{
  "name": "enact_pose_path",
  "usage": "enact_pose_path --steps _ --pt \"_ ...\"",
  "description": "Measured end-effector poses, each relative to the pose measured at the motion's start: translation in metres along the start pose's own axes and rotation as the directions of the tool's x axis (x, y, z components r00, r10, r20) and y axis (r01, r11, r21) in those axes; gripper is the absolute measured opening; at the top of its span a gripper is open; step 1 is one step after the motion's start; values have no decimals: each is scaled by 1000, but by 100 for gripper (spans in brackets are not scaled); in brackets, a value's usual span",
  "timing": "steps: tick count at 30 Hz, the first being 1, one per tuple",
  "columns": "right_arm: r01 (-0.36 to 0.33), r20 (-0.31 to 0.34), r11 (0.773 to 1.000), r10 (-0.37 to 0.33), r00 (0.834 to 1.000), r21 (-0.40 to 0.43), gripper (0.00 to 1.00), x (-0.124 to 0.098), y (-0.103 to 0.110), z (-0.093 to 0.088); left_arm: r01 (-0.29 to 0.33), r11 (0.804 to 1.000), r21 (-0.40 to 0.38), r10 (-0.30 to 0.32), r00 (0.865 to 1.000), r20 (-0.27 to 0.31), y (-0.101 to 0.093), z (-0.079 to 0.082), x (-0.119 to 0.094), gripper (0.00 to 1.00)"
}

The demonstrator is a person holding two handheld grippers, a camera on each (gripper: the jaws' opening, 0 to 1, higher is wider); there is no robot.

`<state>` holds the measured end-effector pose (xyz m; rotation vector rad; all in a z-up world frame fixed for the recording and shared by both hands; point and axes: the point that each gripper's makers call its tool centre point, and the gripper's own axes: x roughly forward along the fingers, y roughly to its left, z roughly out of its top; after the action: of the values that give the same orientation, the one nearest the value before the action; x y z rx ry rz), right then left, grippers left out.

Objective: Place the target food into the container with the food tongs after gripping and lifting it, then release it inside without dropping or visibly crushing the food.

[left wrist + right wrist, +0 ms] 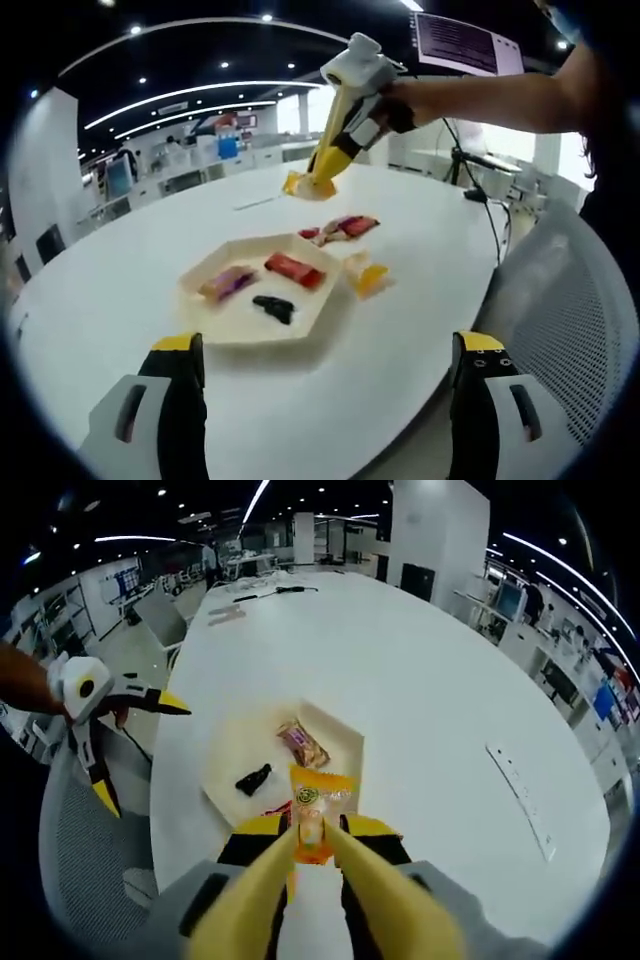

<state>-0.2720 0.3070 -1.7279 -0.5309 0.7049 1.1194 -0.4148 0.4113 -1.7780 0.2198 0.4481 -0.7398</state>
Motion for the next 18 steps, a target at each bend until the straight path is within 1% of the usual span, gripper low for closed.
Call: enact_pose_path --steps 5,12,18 --pt "-27 2 999 27 1000 -23 20 14 12 18 -13 1000 -4 13 1000 9 2 2 -1 100" --pt "-54 -10 996 53 999 -73 20 25 26 40 -15 1000 -4 15 1000 16 3 3 -2 99" --pt "-75 -13 993 74 997 -93 20 33 36 55 -17 1000 -4 17 1000 21 3 4 -2 99"
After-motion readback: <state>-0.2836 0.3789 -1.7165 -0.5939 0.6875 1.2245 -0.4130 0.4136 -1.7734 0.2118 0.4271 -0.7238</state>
